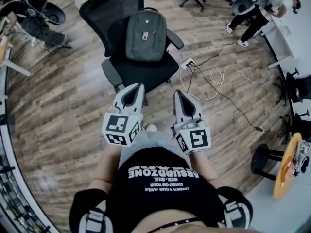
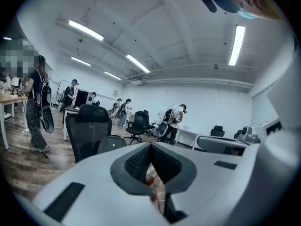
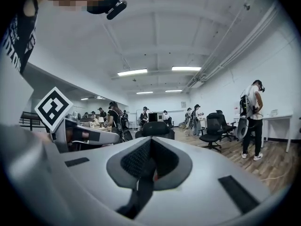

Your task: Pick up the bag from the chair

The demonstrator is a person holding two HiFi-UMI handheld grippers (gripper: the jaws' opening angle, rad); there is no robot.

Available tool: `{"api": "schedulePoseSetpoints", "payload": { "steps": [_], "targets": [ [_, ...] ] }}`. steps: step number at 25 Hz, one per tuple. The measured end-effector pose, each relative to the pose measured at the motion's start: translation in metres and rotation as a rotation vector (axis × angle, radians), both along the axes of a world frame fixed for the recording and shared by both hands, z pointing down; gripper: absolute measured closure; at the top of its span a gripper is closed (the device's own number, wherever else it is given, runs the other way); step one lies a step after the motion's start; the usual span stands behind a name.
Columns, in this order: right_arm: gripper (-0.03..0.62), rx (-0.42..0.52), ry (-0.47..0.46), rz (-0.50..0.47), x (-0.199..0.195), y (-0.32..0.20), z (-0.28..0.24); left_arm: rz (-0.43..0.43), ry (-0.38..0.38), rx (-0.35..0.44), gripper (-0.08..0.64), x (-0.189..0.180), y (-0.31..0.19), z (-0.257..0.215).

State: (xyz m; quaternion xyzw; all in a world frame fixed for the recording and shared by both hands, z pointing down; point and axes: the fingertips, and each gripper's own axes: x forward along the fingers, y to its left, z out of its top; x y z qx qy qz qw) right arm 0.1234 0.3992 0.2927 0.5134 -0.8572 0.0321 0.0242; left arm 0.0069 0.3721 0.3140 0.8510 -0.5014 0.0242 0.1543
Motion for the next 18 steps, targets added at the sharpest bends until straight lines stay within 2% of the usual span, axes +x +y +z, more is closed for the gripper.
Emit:
{"api": "schedulePoseSetpoints", "payload": {
  "steps": [7, 13, 16, 18],
  "targets": [
    [0.581, -0.041, -0.012, -0.009, 0.015, -0.014, 0.014, -0.017, -0.016, -0.003, 0.551, 0.007, -0.012, 0.01],
    [0.581, -0.108, -0.006, -0.027, 0.002, -0.034, 0.036, -0.012, -0.036, -0.043, 0.551, -0.001, -0.035, 0.026],
    [0.581, -0.14, 0.001, -0.029, -0.003, -0.049, 0.042, 0.049, 0.04, -0.102, 0.551, 0.001, -0.047, 0.032],
    [0.581, -0.168, 0.014, -0.029, -0.006, -0.062, 0.044, 0.046, 0.066, -0.12, 0.552, -0.002, -0.061, 0.034]
  ]
}}
